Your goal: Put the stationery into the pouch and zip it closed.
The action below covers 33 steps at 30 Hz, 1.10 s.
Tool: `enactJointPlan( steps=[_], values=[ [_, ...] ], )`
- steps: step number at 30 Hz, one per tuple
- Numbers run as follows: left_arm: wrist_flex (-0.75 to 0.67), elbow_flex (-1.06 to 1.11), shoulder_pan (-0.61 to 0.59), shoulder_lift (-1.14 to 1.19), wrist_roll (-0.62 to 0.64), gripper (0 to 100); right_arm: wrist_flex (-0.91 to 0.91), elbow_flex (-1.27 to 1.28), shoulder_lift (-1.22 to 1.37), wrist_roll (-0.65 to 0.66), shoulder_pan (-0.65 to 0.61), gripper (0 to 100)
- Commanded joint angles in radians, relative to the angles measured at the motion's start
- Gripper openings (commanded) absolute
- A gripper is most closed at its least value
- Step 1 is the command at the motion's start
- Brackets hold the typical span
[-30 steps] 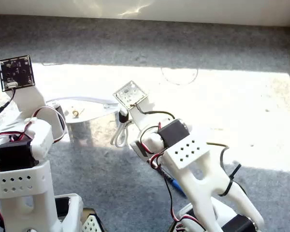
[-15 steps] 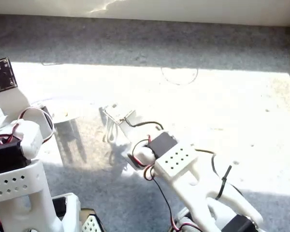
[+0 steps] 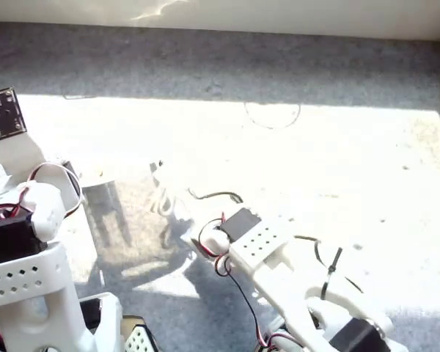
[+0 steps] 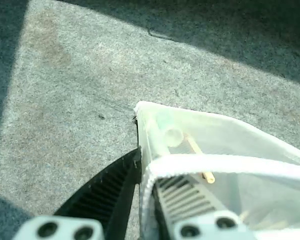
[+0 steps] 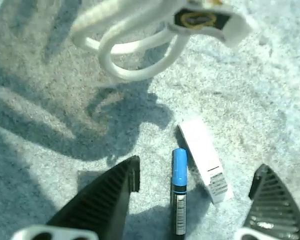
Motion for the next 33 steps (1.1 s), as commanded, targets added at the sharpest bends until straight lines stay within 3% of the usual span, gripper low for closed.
enactJointPlan(
  steps=[1, 8, 24, 33],
  values=[
    [-0.032, -0.024, -0.004, -0.03, -0.002, 1, -0.031, -0.065, 0.104, 0.002, 0.061, 33.1],
    [-0.032, -0.022, -0.004, -0.03, -0.003, 1, -0.038, -0.159, 0.243, 0.002, 0.082, 33.1],
    [-0.032, -0.022, -0.004, -0.03, -0.005, 1, -0.157, -0.151, 0.266, 0.002, 0.084, 32.9],
    [-0.029, -0.022, -0.004, -0.03, -0.005, 1, -0.257, -0.105, 0.266, 0.003, 0.104, 22.7]
  ],
)
